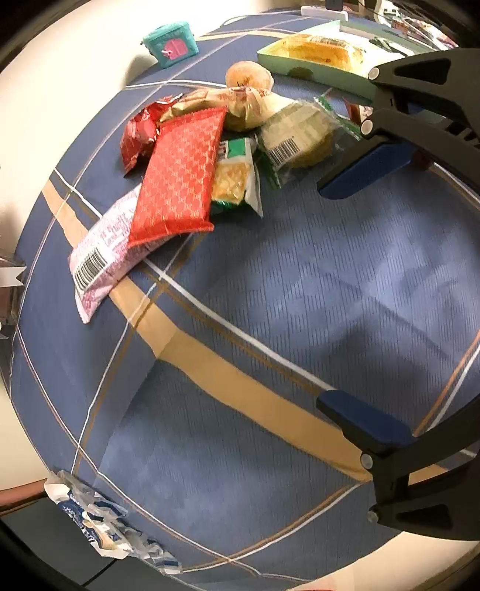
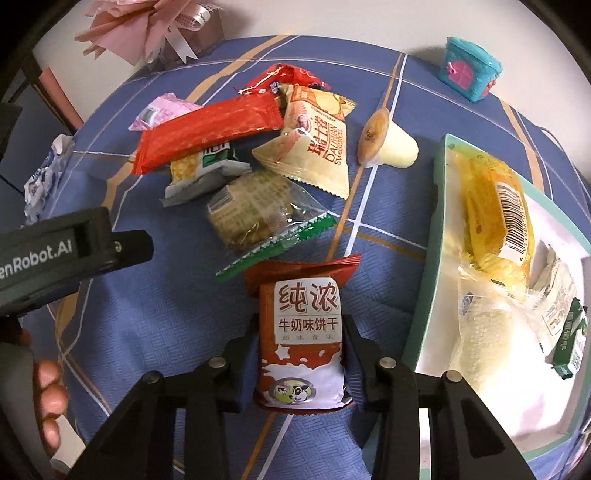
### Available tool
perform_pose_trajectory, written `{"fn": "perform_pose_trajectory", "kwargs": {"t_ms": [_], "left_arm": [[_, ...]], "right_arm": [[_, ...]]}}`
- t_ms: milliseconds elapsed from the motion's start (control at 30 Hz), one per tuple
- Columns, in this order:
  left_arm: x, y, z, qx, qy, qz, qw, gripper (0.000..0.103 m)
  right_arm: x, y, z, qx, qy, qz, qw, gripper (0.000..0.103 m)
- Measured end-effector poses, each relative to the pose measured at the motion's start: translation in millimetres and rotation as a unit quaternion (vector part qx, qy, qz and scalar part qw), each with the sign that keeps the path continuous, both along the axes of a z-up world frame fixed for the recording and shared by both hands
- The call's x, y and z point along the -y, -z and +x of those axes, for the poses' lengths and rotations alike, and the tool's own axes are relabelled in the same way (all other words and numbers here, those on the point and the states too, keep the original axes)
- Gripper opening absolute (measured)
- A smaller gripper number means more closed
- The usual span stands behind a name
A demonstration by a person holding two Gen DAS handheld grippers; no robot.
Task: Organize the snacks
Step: 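Close the right tool on the red-white milk biscuit pack, then grasp the round biscuit in clear green-strip bag with left tool while right tool holds the milk pack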
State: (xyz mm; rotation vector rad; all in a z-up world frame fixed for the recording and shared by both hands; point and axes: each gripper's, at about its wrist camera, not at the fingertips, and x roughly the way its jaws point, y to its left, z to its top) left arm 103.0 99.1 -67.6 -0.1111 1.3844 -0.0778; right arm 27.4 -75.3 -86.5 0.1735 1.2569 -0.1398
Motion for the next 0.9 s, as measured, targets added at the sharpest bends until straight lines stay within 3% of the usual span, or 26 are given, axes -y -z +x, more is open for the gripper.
{"fn": "perform_pose_trajectory", "kwargs": {"t_ms": [200, 333, 667, 900], "left_arm": [[27, -6, 7, 0.005, 0.015, -0.033, 0.9993, 0.103], [47, -9, 7, 0.008, 0.039, -0.032, 0.9987, 0.103], [69, -26, 14, 0.028, 0.03, -0.047, 0.9981, 0.103], [104, -27, 19, 0.018, 0.061, -0.056, 0.9964, 0.103]], "right_arm": [[4, 2, -8, 0.0, 0.006, 0.006, 1.0, 0.042], [12, -4, -6, 0.002, 0.012, 0.006, 1.0, 0.042], [30, -54, -21, 0.039, 0.025, 0.009, 0.999, 0.042], [53, -71, -27, 0.059, 0.049, 0.004, 0.997, 0.042]]}}
